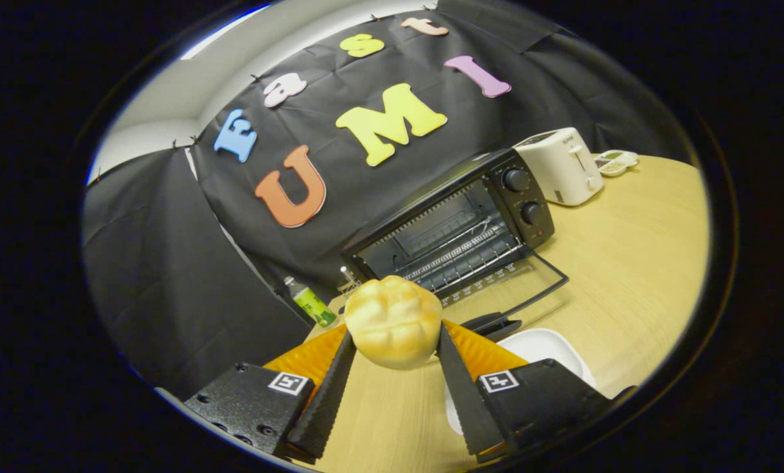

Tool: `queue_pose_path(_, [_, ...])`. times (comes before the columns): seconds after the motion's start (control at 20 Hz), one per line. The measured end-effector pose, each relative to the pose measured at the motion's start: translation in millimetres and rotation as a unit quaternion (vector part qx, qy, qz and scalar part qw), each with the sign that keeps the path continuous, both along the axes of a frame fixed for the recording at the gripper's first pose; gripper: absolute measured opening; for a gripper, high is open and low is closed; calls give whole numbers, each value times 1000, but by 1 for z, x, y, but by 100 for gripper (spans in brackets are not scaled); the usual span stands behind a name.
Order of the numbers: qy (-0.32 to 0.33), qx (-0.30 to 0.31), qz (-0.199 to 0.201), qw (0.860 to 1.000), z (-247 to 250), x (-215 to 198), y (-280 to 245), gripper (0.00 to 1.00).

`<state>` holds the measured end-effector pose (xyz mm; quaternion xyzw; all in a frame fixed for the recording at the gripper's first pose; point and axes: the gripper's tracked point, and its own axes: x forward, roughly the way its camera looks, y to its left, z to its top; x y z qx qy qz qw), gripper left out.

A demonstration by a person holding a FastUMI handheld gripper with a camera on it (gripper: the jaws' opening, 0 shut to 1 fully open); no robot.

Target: Open the toaster oven, put the food inside, and close the toaster oven door.

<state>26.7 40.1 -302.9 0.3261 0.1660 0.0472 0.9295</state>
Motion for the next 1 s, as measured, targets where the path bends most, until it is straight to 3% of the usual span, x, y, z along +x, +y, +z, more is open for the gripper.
queue_pose_path(0.5, [43,52,-13,998,-24,111,-31,80])
queue_pose_path(1.0, [90,7,-35,995,-62,198,-68,80])
